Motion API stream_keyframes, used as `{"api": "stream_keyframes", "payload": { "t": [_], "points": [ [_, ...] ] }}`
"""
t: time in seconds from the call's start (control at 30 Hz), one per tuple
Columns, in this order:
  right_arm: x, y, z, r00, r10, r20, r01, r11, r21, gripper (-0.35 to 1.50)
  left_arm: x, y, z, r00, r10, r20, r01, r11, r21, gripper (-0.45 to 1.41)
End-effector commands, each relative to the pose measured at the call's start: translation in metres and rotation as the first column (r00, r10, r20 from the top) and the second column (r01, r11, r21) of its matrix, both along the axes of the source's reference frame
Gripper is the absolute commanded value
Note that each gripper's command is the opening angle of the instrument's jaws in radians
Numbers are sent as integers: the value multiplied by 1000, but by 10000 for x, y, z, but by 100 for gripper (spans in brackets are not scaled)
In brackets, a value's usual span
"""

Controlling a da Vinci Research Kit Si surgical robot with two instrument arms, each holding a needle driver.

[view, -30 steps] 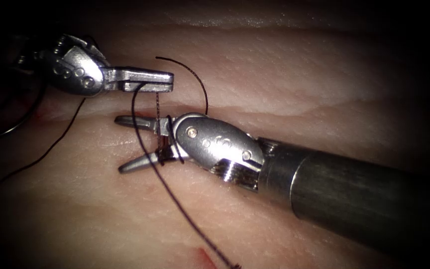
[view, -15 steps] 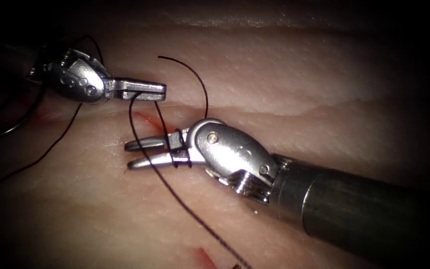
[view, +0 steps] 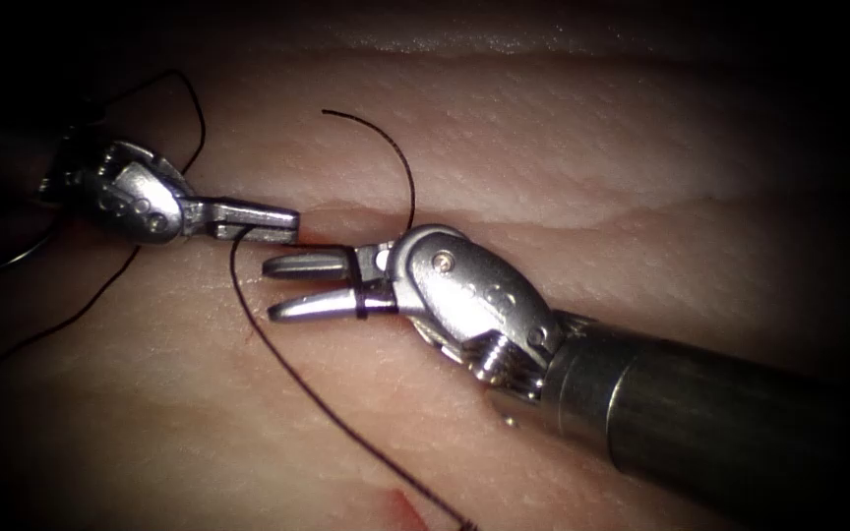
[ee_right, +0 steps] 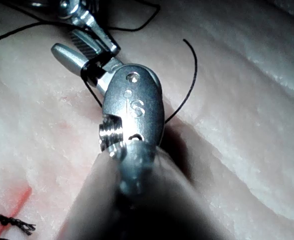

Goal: Wound Closure

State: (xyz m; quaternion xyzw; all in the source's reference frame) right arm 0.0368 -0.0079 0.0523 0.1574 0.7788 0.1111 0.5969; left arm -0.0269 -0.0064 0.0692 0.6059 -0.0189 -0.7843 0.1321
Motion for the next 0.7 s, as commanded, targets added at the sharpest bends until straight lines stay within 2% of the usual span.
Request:
{"api": "stream_keyframes", "payload": {
  "t": [0.03, 0.13, 0.23, 0.5, 0.7],
  "points": [
    [8, 9, 5, 1000, 17, -3, -17, 1000, 4, 68, -6, -2, 4, 1000, -8, 2, 8, 1000, -4, -45],
    [7, 13, 6, 998, 61, 0, -61, 998, 19, 85, -8, -9, 1, 1000, -19, -12, 19, 1000, -7, -45],
    [8, 16, 8, 995, 93, 23, -93, 995, 28, 90, -12, -16, -2, 999, -33, -21, 33, 999, -2, -45],
    [0, 29, 14, 985, 163, 55, -166, 985, 49, 93, -15, -26, -5, 999, -43, -31, 43, 999, -12, -45],
    [-6, 32, 20, 965, 219, 143, -234, 967, 100, 93, -21, -43, -1, 997, -52, -48, 51, 998, -26, -45]
  ]
}}
